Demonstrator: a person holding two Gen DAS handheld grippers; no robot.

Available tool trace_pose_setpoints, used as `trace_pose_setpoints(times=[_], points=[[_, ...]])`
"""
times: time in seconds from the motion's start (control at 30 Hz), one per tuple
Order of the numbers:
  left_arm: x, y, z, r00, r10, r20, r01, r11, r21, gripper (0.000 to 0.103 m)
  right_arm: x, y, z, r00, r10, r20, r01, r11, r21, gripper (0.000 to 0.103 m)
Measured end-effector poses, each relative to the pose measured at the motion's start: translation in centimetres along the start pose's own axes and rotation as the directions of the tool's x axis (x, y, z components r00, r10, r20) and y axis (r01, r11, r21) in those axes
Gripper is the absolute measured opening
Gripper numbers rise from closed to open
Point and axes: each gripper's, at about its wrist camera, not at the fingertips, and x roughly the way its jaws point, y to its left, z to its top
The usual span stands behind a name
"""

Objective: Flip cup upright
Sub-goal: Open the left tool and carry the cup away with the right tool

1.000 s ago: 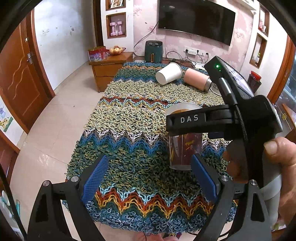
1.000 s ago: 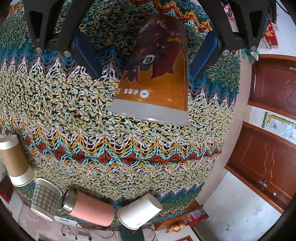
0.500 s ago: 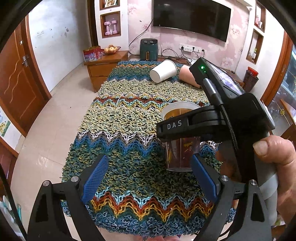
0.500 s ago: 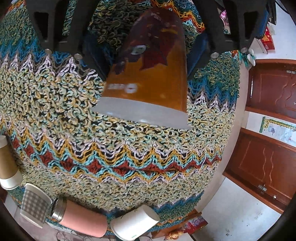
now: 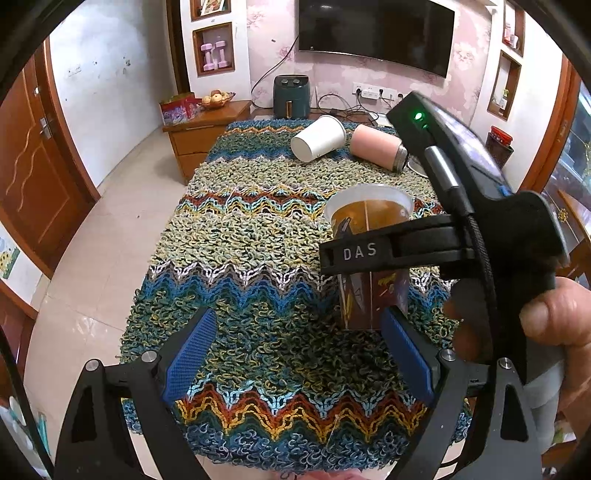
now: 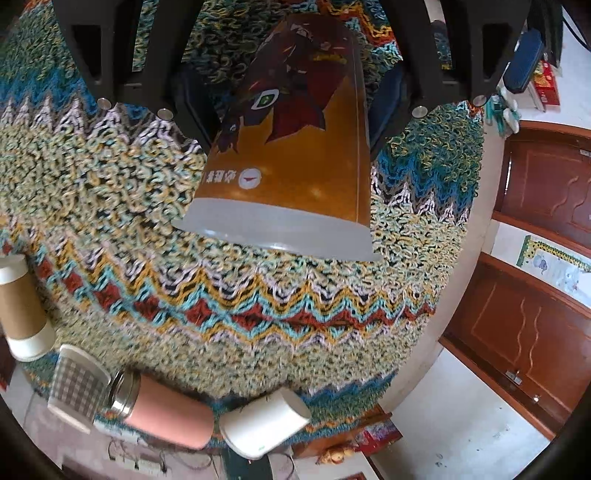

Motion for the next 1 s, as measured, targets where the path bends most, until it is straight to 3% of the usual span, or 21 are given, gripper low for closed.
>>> trace_pose_setpoints(times=[0.23, 0.6, 1.0], points=[[-0.8, -0.6, 1.0, 1.0, 0.003, 0.026, -0.004, 1.0, 0.022, 0.092, -4.2, 0.2, -0.1, 0.986, -0.06, 0.157, 0.069, 0.996, -0.051, 0.074], [-1.1, -1.2, 2.8, 0.999, -0.002, 0.05, 0.002, 1.0, 0.016, 0.092, -9.7, -2.0, -1.2, 0.91, -0.187, 0.37, 0.196, 0.981, 0.013, 0.074], [0.9, -2.1, 5.0, 0.996, 0.026, 0.088, -0.025, 1.0, -0.008, 0.092, -11.3, -5.1, -3.4, 0.834, -0.281, 0.474, 0.258, 0.959, 0.116, 0.074]])
